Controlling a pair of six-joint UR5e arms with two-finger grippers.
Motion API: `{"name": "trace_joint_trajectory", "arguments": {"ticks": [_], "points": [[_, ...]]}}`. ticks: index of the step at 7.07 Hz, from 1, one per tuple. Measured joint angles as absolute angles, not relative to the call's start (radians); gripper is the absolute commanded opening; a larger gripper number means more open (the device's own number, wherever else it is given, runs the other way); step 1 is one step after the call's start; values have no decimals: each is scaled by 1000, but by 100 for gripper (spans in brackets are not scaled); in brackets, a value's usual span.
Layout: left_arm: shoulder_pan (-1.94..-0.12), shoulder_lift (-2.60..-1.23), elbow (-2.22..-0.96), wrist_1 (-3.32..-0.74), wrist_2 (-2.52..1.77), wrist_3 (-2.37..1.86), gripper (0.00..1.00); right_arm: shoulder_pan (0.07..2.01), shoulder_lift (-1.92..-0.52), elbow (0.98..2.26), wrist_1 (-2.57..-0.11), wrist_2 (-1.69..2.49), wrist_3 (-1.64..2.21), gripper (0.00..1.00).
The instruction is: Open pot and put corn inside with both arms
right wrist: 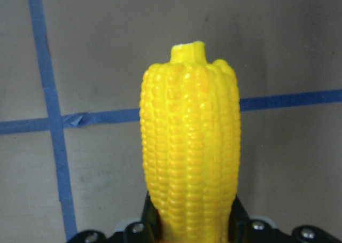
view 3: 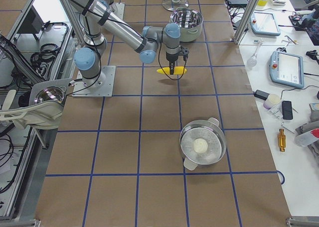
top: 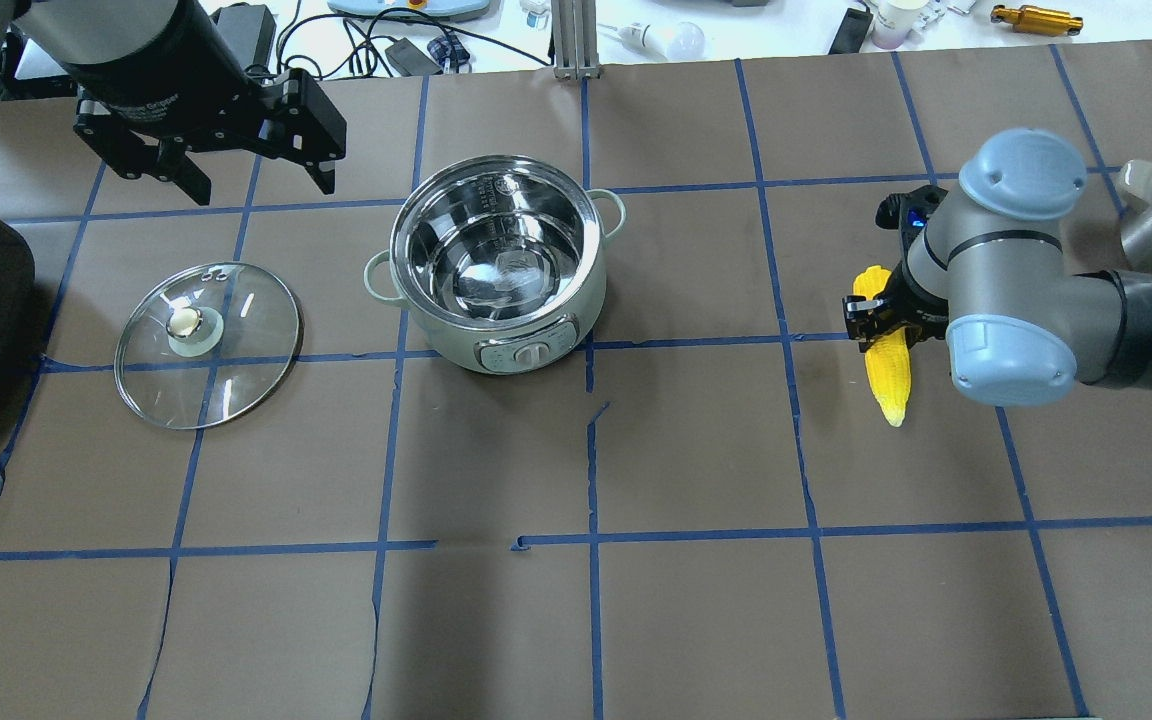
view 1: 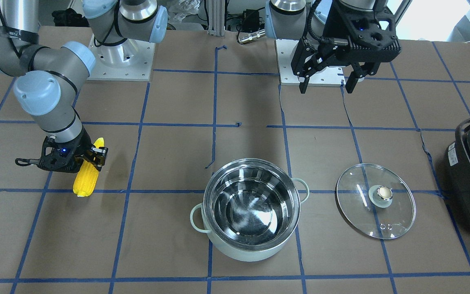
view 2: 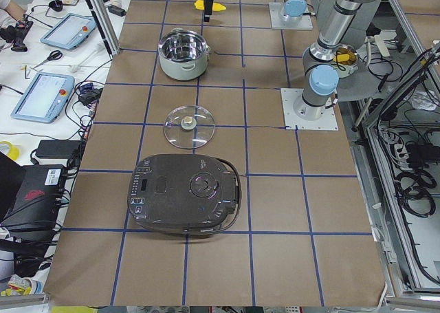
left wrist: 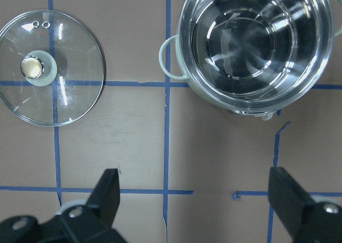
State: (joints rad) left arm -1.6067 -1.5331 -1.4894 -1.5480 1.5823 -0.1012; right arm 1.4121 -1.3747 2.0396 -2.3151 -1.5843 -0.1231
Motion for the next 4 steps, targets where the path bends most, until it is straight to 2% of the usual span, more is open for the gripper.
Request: {"name": "trace_joint_trajectory", "arguments": {"ticks": [4], "points": [[-1587,-1521,-1497,-1542,1586,-99,100,1724,-1275,1680,-2167,-1494,71,0]]}}
